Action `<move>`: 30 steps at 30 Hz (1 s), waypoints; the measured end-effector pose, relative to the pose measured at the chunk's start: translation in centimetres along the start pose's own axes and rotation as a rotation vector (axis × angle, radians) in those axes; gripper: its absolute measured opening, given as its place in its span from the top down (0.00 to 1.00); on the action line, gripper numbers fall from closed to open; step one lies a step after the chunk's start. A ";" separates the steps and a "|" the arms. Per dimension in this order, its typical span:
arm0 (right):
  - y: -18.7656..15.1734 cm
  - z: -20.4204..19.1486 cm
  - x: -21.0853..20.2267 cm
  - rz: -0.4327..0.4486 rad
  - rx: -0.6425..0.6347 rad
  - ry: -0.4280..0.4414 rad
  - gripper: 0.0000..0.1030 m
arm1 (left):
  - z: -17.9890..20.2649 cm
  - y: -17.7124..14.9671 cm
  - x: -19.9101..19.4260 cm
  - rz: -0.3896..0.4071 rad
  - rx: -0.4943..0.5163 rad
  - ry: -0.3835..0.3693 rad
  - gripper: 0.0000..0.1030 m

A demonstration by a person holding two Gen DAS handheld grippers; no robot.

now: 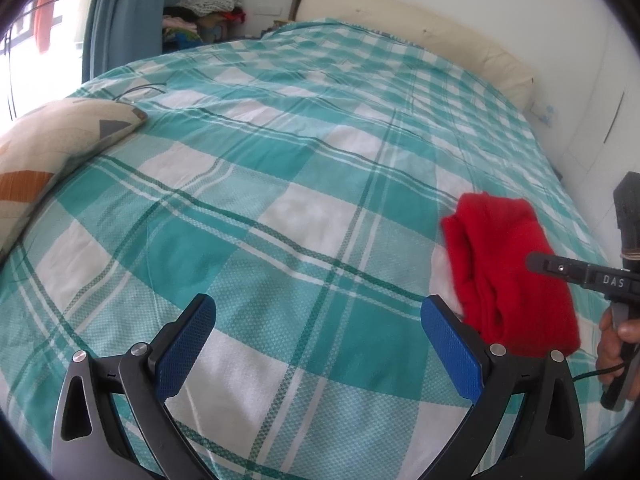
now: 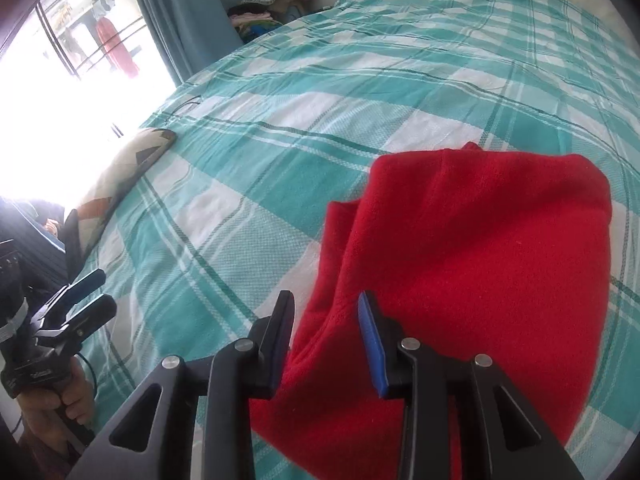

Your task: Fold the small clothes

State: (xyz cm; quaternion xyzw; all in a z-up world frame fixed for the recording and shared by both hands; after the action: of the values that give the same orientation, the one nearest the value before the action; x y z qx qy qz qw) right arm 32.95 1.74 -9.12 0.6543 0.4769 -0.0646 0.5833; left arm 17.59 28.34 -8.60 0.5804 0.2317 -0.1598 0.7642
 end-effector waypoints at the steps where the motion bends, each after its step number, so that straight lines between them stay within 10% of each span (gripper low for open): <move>1: 0.1 0.7 -1.8 0.022 0.009 -0.010 0.66 | 0.0 0.1 0.0 0.002 -0.006 -0.005 0.01; 11: -9.2 6.5 -5.7 -0.127 0.158 -0.112 0.66 | 1.3 -0.6 0.2 -0.012 0.027 -0.009 0.01; 30: -13.8 4.7 -12.6 0.063 0.142 -0.226 0.40 | 3.5 -1.6 0.5 -0.027 0.145 0.026 0.00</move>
State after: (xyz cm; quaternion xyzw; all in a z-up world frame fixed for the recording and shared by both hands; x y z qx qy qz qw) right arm 18.72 -10.96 -12.20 0.6970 0.3816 -0.1532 0.5875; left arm 17.84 24.57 -9.40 0.6330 0.2372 -0.1791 0.7148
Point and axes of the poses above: each gripper's, at about its wrist camera, not at the fingertips, and x roughly the way its jaws point, z to its right, y to its top, the point moved 2 cm from there along x, roughly the way its jaws point, and after that the axes turned 13 degrees about z, right-handed, at the moved point
